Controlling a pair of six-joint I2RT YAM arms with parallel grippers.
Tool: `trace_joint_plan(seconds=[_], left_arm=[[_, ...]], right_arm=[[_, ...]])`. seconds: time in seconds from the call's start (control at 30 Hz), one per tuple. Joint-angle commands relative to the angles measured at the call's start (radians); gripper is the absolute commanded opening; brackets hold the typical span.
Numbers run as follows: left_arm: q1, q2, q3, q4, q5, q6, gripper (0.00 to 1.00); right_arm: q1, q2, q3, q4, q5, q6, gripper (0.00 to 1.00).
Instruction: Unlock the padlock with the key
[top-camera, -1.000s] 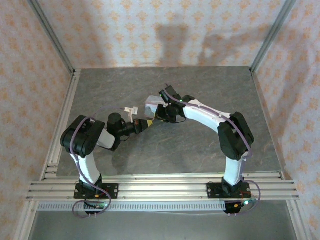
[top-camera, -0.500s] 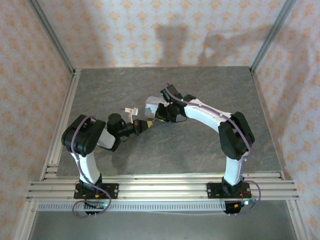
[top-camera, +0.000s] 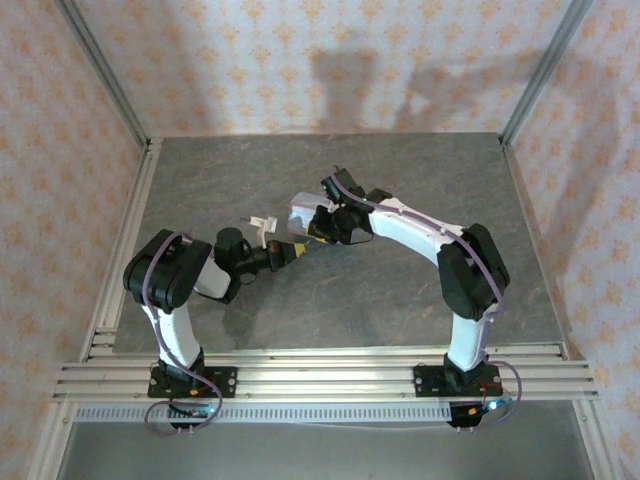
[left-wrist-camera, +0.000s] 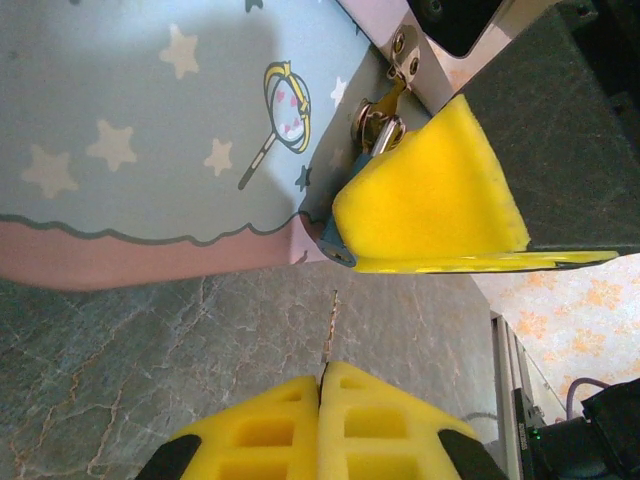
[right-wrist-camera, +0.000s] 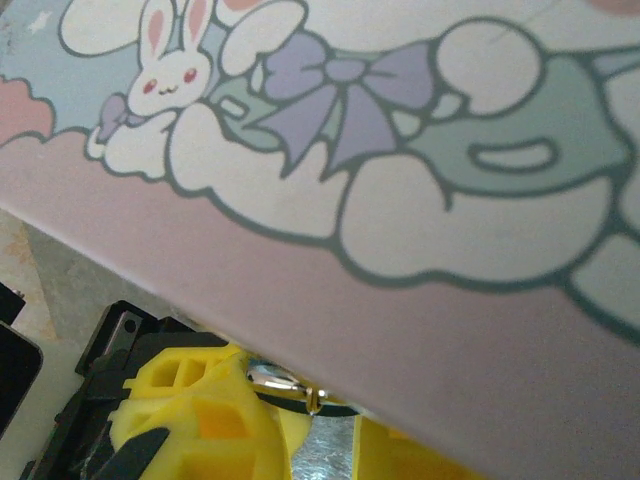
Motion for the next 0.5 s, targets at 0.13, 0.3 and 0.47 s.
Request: trace_joint_plan(seconds=[0.13,0.3,0.47], left_arm=[[0.004,-0.042,0.018,0.051,-0.009,0.03,0.0],[0.005,-0.037,0.028,0.056,-0.022,0.027,0.0],[0.005,-0.047,0.032,0.056,-0.026,0.027,0.0]], right_arm=[[-0.005,-0.062,0.023,0.041,-0.026,0.014,0.0],[-0.006,-0.061,0.024,0.047,-0.038,0.021,0.0],[-0.01,-0.06,0.019,0.055,-0.05,0.031,0.0]])
